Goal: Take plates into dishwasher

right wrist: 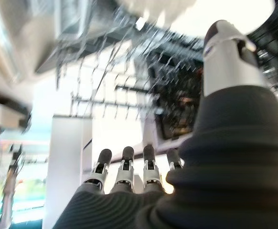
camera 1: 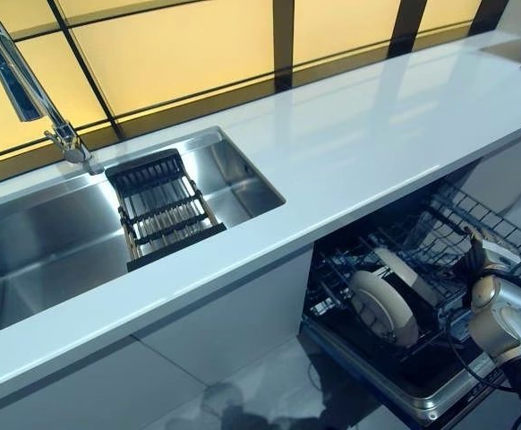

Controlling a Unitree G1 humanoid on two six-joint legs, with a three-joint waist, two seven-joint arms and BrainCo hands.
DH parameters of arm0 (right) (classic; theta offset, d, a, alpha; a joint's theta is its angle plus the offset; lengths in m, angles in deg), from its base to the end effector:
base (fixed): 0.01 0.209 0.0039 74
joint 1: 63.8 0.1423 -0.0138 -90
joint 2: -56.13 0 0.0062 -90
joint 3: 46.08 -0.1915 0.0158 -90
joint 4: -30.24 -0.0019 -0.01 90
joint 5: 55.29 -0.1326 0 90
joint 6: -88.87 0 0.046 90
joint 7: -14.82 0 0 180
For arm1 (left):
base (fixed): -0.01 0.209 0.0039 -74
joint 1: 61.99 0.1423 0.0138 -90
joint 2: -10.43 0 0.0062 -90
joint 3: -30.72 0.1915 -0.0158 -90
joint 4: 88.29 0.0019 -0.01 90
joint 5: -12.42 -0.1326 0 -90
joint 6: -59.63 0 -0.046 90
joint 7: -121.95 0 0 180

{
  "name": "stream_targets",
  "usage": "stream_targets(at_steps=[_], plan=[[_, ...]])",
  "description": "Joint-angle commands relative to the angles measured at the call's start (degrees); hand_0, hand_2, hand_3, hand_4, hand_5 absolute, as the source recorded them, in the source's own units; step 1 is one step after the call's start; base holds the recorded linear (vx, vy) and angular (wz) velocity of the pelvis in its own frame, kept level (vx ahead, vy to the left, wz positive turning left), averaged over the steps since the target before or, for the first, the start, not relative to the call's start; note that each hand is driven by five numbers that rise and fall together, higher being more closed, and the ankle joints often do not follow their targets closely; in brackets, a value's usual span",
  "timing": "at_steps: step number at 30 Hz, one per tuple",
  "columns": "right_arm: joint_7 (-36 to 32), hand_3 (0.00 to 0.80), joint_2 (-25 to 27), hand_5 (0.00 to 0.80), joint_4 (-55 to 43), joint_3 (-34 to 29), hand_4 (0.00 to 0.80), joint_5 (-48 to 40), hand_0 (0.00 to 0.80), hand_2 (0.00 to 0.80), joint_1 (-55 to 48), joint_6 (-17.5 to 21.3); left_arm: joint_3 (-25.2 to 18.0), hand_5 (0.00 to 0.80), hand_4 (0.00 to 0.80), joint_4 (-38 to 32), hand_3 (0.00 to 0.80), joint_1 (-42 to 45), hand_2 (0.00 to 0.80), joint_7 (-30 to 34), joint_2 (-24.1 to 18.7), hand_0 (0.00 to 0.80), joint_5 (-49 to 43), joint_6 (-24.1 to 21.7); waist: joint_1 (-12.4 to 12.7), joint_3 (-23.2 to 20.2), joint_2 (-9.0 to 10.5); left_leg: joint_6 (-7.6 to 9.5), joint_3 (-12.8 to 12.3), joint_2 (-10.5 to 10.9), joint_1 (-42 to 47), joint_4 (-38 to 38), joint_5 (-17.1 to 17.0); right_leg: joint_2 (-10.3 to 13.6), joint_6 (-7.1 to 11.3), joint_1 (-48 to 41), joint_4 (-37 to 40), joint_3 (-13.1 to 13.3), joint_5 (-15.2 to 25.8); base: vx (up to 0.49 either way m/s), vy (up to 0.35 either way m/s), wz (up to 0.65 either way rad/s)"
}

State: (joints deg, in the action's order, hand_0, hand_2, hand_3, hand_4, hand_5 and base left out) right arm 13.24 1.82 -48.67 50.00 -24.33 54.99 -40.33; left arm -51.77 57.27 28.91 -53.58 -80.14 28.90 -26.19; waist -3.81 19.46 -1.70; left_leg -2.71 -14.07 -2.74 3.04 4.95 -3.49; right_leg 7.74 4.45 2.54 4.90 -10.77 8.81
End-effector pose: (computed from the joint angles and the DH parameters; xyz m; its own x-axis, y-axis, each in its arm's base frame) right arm 0.2637 -0.3151 0.1857 0.8043 -0.5827 0.1168 0.2462 0.1477 -0.9579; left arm 0.1033 0.2333 -0.1003 0.4928 0.0875 -0.8658 -0.0706 0.9957 0.0604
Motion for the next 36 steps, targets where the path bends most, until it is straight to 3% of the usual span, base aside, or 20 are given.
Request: stream_targets(at_steps=[1, 6, 10, 19, 20, 22, 24, 25, 26, 27, 28, 29, 31, 34, 35, 36], plan=[[-0.47, 0.0, 6.38, 0.0, -1.73, -1.62, 0.0, 4.96, 0.0, 0.0, 2.1, -1.16, 0.38, 0.0, 0.0, 4.22, 0.0, -0.49, 0.0, -0.95, -2.56, 0.0, -2.97, -0.41, 0.47, -4.61, 2.11, 1.89, -0.87, 1.01, 0.55, 0.05, 4.65, -0.34, 3.73, -2.02, -2.67, -0.74, -5.57, 0.0, 0.0, 0.0], [-3.0, 0.0, 9.86, 0.0, -0.84, -4.09, 0.0, 4.88, 0.0, 0.0, 1.2, -1.39, -0.29, 0.0, 0.0, 5.55, 0.0, -0.7, 0.0, -1.04, -3.11, 0.0, -3.98, 0.55, 0.2, -6.69, 3.64, 2.05, -1.3, 0.76, 1.72, 0.05, 5.12, -0.81, 3.74, -3.3, -1.96, -0.49, -5.78, 0.052, -0.02, -0.08], [-5.25, 0.0, 11.17, 0.0, 0.45, -6.82, 0.0, 5.7, 0.0, 0.0, -2.68, -1.1, -0.86, 0.0, 0.0, 10.12, 0.0, -0.94, 0.0, -2.62, -3.63, 0.0, -7.45, 5.78, -0.26, -8.44, 4.37, 2.29, -1.68, 0.6, 2.7, -0.22, 5.65, -1.21, 3.57, -4.22, -1.8, -0.27, -6.18, 0.051, -0.048, -0.05], [-3.03, 0.0, 11.33, 0.0, 6.76, -13.24, 0.0, 1.75, 0.0, 0.0, -11.55, -0.82, -2.92, 0.0, 0.0, 12.44, 0.0, -0.26, 0.0, -2.78, -4.59, 0.0, -8.81, 9.71, -0.24, -9.36, 5.15, 2.41, -1.78, -0.96, 3.09, -1.62, 6.11, -2.41, 2.12, -4.43, -4.9, -1.02, -8.92, 0.008, -0.124, -0.01], [-0.77, 0.0, 9.14, 0.0, 9.21, -15.32, 0.0, -4.75, 0.0, 0.0, -16.48, -0.66, -4.23, 0.0, 0.0, 12.97, 0.0, -0.06, 0.0, -4.7, -5.24, 0.0, -6.79, 10.91, -0.05, -9.04, 5.25, 1.75, -0.94, -2.12, 3.22, -0.81, 5.28, -3.52, 1.32, -4.63, -6.29, -2.23, -10.46, -0.041, -0.331, -0.09], [-3.61, 0.0, 6.3, 0.0, 14.08, -16.31, 0.0, -11.33, 0.0, 0.0, -20.58, -0.5, -6.18, 0.0, 0.0, 13.76, 0.0, 1.06, 0.0, -6.13, -5.66, 0.0, -2.68, 12.14, 0.6, -8.75, 5.43, 0.22, -0.03, -3.68, 2.46, -0.33, 3.55, -4.84, 0.23, -5.0, -6.43, -3.9, -11.47, -0.035, -0.398, 0.0], [-6.14, 0.0, 5.63, 0.0, 23.89, -16.8, 0.0, -12.89, 0.0, 0.0, -23.26, 1.5, -8.72, 0.0, 0.0, 14.14, 0.0, 2.95, 0.0, -7.22, -5.06, 0.0, 0.6, 11.75, 1.83, -8.19, 6.09, -1.36, 0.02, -4.82, 1.38, -1.14, 2.17, -5.46, -0.46, -6.11, -4.66, -5.77, -10.91, -0.026, -0.305, 0.1], [-6.14, 0.0, 5.63, 0.0, 23.89, -16.8, 0.0, -12.89, 0.0, 0.0, -23.26, 1.5, -8.72, 0.0, 0.0, 14.14, 0.0, 2.95, 0.0, -7.22, -5.06, 0.0, 0.6, 11.75, 1.83, -8.19, 6.09, -1.36, 0.02, -4.82, 1.38, -1.14, 2.17, -5.46, -0.46, -6.11, -4.66, -5.77, -10.91, -0.036, -0.194, 0.08], [-5.96, 0.0, 5.63, 0.0, 27.25, -16.92, 0.0, -14.49, 0.0, 0.0, -23.95, 2.67, -9.13, 0.0, 0.0, 14.04, 0.0, 3.28, 0.0, -7.01, -4.89, 0.0, 0.34, 11.55, 2.12, -7.86, 6.3, -1.74, -0.44, -5.13, 0.98, -2.55, 2.48, -5.38, -0.66, -6.5, -4.17, -6.56, -10.63, -0.088, -0.17, 0.17], [-6.22, 0.0, 5.1, 0.0, 33.22, -17.92, 0.0, -19.23, 0.0, 0.0, -25.07, 2.83, -10.11, 0.0, 0.0, 13.55, 0.0, 3.3, 0.0, -6.23, -4.66, 0.0, -1.08, 11.52, 2.28, -7.29, 7.09, -1.82, -2.64, -5.82, -0.54, -8.44, 4.32, -4.48, -1.28, -6.59, -3.34, -8.67, -9.67, -0.046, -0.194, 0.21], [-5.36, 0.0, 4.43, 0.0, 35.71, -18.15, 0.0, -19.71, 0.0, 0.0, -25.36, 4.23, -10.15, 0.0, 0.0, 13.76, 0.0, 3.2, 0.0, -5.81, -4.58, 0.0, -1.52, 11.27, 2.18, -7.32, 7.14, -1.98, -2.93, -6.01, -0.06, -11.13, 6.88, -4.34, -1.11, -7.06, -3.19, -8.88, -10.12, -0.12, -0.198, 0.43], [-3.68, 0.0, 3.25, 0.0, 41.54, -18.51, 0.0, -22.01, 0.0, 0.0, -25.45, 5.95, -10.0, 0.0, 0.0, 14.74, 0.0, 2.32, 0.0, -4.42, -4.54, 0.0, -2.42, 10.34, 2.03, -6.99, 7.72, -0.82, -4.55, -5.71, 0.19, -16.57, 11.09, -3.21, -1.41, -6.54, -3.69, -10.91, -9.58, -0.107, -0.105, 0.39], [-1.34, 0.0, 0.87, 0.0, 47.64, -19.05, 0.0, -29.71, 0.0, 0.0, -25.38, 9.15, -9.79, 0.0, 0.0, 15.63, 0.0, 1.03, 0.0, -2.81, -4.8, 0.0, -3.44, 9.16, 1.4, -7.52, 7.47, 0.54, -4.82, -3.96, 2.69, -19.64, 14.46, -2.92, -1.84, -4.47, -5.2, -12.55, -9.5, -0.176, -0.081, 0.44], [1.82, 0.0, -3.79, 0.0, 50.62, -23.7, 0.0, -50.36, 0.0, 0.0, -28.09, 8.99, -8.18, 0.0, 0.0, 14.61, 0.0, -1.06, 0.0, -0.81, -5.63, 0.0, -1.19, 7.95, -0.63, -9.85, 4.29, -1.96, -1.13, -0.91, 8.49, -19.69, 9.48, -7.05, -4.18, -1.88, -6.2, -13.42, -11.02, -0.151, -0.117, 0.18], [2.51, 0.0, -4.61, 0.0, 51.77, -24.54, 0.0, -52.15, 0.0, 0.0, -28.71, 9.77, -7.86, 0.0, 0.0, 14.45, 0.0, -1.59, 0.0, -0.25, -5.52, 0.0, 0.0, 7.58, -0.93, -10.14, 3.87, -2.23, -0.46, -0.39, 8.86, -19.63, 8.99, -7.68, -4.41, -1.57, -6.09, -13.3, -11.05, -0.178, -0.138, -0.05], [3.43, 0.0, -6.43, 0.0, 54.69, -26.21, 0.0, -55.19, 0.0, 0.0, -30.23, 12.95, -7.23, 0.0, 0.0, 14.08, 0.0, -2.7, 0.0, 0.07, -4.79, 0.0, 1.67, 7.36, -1.4, -10.41, 3.23, -2.2, 0.4, 0.88, 9.41, -19.54, 9.35, -8.67, -4.51, -0.61, -6.07, -13.3, -10.77, -0.143, -0.087, 0.1]])
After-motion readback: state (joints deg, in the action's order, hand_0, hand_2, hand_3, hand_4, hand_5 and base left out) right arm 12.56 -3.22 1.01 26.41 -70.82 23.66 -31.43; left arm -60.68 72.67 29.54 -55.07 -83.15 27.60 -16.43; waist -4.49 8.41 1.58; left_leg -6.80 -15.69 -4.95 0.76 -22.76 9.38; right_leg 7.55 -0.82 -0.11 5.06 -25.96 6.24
